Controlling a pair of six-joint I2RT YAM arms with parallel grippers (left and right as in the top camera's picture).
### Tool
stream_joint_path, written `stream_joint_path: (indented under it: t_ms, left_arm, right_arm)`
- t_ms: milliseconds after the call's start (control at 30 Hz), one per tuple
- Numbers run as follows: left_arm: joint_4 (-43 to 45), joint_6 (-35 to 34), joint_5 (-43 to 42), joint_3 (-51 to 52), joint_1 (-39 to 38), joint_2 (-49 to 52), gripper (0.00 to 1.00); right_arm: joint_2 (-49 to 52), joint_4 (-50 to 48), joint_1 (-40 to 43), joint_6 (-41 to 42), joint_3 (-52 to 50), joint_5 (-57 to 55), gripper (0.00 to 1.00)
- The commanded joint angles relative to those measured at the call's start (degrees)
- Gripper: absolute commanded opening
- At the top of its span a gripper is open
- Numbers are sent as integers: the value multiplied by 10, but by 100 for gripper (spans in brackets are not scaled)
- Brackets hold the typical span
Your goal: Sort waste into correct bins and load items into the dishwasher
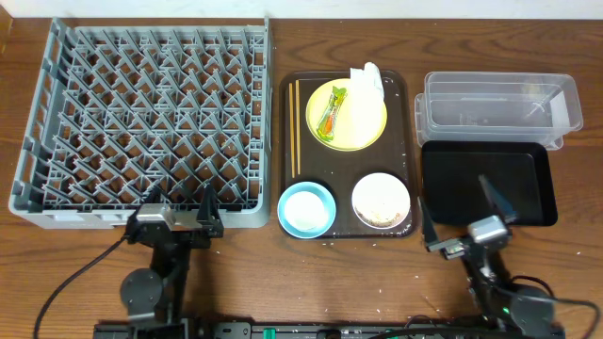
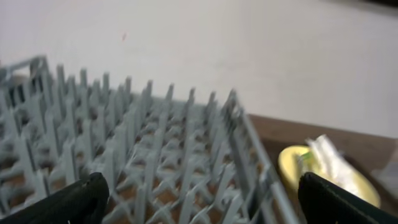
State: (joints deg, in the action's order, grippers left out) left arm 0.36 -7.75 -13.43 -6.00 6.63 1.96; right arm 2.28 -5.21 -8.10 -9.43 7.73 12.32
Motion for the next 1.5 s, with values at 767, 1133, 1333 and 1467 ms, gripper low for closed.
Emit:
stream_joint_path:
  t_ms: [767,1133,1333,1467]
  left_arm:
    - [-483,-5,-158,-599,-2,566,98]
    - [-483,-5,-157,-599,-2,589,98]
    - [-483,-5,-157,-599,-2,590,98]
    - [-483,-5,-157,-599,-2,590,98]
  right_arm:
    - [755,444,2,133,709,258,99]
    - [879,402,-91,194,711,-14,87]
    - [989,342,-111,229,711,-135,71]
    - [1055,294,-111,270,711,-136,60]
